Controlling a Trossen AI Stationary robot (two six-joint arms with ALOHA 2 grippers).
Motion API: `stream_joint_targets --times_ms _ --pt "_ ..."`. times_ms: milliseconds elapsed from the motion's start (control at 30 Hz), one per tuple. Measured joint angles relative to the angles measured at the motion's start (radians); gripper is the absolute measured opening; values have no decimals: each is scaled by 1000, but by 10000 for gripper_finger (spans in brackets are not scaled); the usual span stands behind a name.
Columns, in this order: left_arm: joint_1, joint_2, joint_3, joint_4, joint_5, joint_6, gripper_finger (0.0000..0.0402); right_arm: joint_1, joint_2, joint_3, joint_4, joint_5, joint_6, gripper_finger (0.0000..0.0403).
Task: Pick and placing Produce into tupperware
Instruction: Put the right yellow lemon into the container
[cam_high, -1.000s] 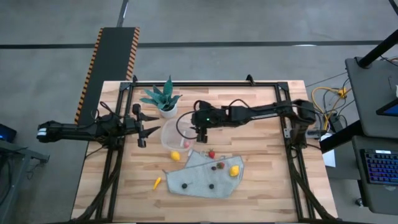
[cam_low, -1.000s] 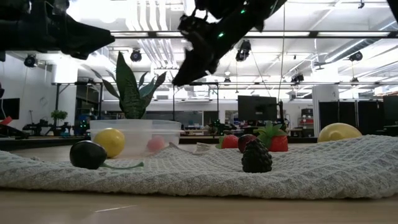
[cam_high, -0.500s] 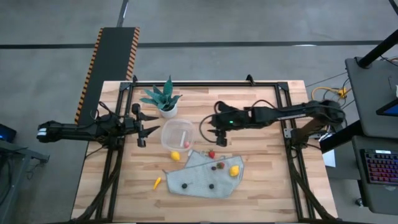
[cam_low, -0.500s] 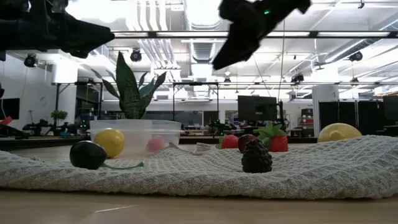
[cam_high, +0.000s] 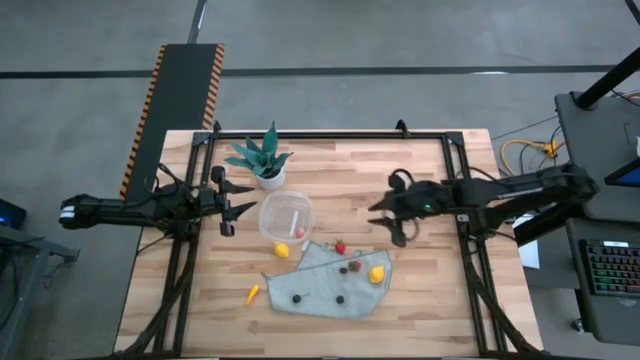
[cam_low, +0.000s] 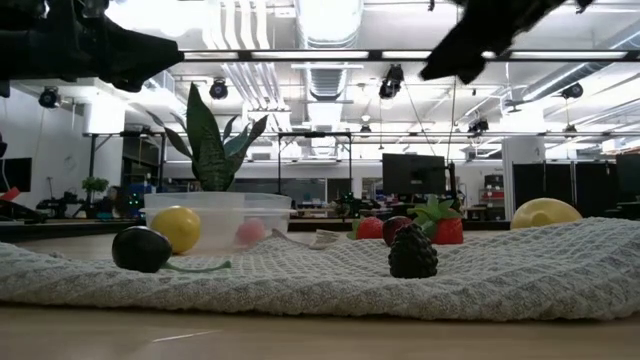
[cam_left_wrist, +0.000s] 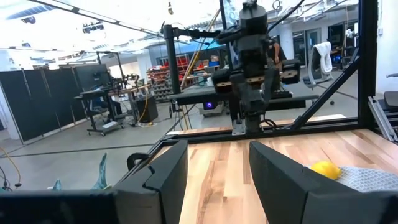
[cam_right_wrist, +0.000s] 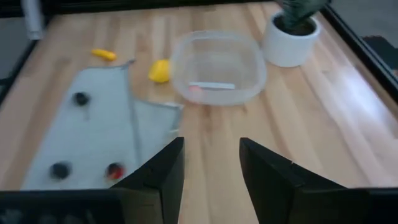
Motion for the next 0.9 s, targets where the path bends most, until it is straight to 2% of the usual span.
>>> stream_joint_targets --times_ms 233,433,567,700,833,900 --pt "0 -2 -2 16 0 0 157 144 -151 -65 2 -14 -2 148" --pt "0 -2 -2 20 0 0 157 268 -208 -72 20 -56 -1 156" --pt "0 -2 -2 22 0 -2 157 340 -201 -72 42 -59 -9 163" --pt "0 -1 -2 41 0 -2 157 372 -165 -72 40 -127 -40 173" --pt "0 -1 -3 63 0 -2 157 373 -128 -71 38 -104 -42 204" --pt "0 0 -4 73 0 -2 157 373 -100 -50 4 -34 -35 229"
